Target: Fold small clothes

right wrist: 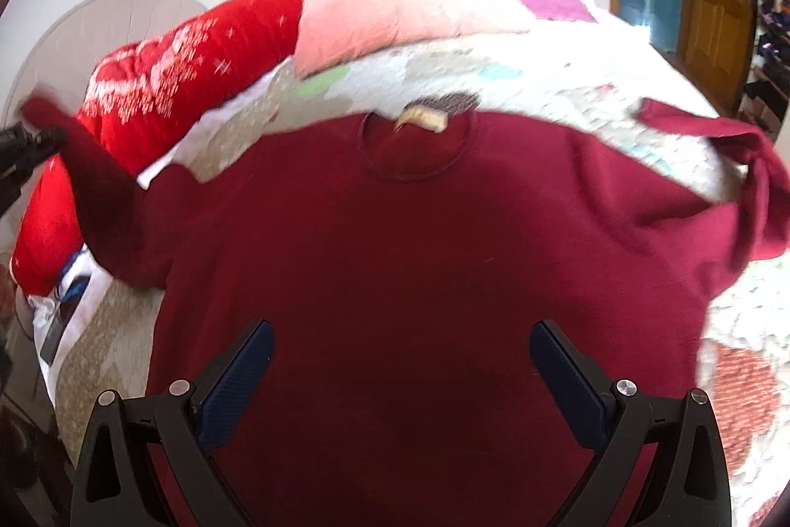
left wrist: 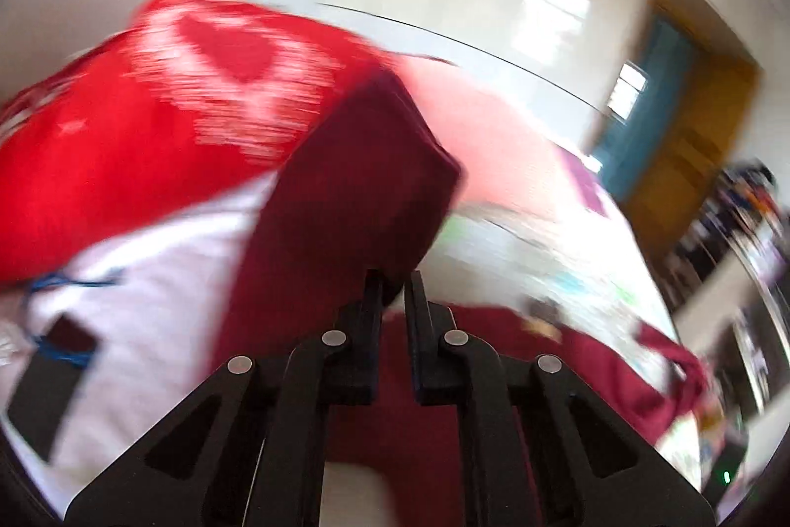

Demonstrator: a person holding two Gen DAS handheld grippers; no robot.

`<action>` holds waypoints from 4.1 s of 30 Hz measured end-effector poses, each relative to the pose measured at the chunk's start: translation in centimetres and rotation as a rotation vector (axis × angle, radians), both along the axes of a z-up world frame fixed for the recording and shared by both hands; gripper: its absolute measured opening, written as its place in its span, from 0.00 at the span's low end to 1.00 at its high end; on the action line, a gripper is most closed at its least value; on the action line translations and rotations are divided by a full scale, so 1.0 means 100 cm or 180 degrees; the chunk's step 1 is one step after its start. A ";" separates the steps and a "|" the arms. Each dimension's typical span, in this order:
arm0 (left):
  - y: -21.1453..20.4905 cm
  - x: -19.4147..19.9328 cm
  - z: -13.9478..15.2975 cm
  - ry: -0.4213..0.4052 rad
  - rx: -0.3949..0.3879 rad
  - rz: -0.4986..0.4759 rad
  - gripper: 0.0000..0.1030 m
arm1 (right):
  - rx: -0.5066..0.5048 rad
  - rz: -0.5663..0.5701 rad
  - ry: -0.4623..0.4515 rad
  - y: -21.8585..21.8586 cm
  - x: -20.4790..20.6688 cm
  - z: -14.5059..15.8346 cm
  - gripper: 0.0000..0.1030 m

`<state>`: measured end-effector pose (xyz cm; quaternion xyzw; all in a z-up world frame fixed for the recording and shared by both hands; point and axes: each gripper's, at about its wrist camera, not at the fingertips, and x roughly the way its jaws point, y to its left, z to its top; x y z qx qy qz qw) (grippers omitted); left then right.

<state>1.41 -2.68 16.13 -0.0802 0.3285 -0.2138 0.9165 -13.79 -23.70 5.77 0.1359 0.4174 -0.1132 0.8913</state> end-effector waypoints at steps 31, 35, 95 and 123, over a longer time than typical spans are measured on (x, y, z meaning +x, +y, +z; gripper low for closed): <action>0.058 -0.002 -0.106 0.0532 0.1049 0.0702 0.52 | 0.0830 0.0679 -0.0130 0.033 0.135 -0.014 0.97; 0.062 -0.004 -0.112 0.0549 0.1116 0.0747 0.52 | 0.0672 0.0511 0.0108 0.044 0.185 -0.044 0.60; -0.006 -0.003 -0.145 0.0752 0.0612 0.0418 0.66 | -0.0317 0.1960 0.0189 0.052 0.187 -0.033 0.04; -0.099 -0.020 -0.138 0.0477 0.1271 -0.0072 0.68 | -0.0019 0.0504 0.0017 -0.075 0.043 -0.001 0.37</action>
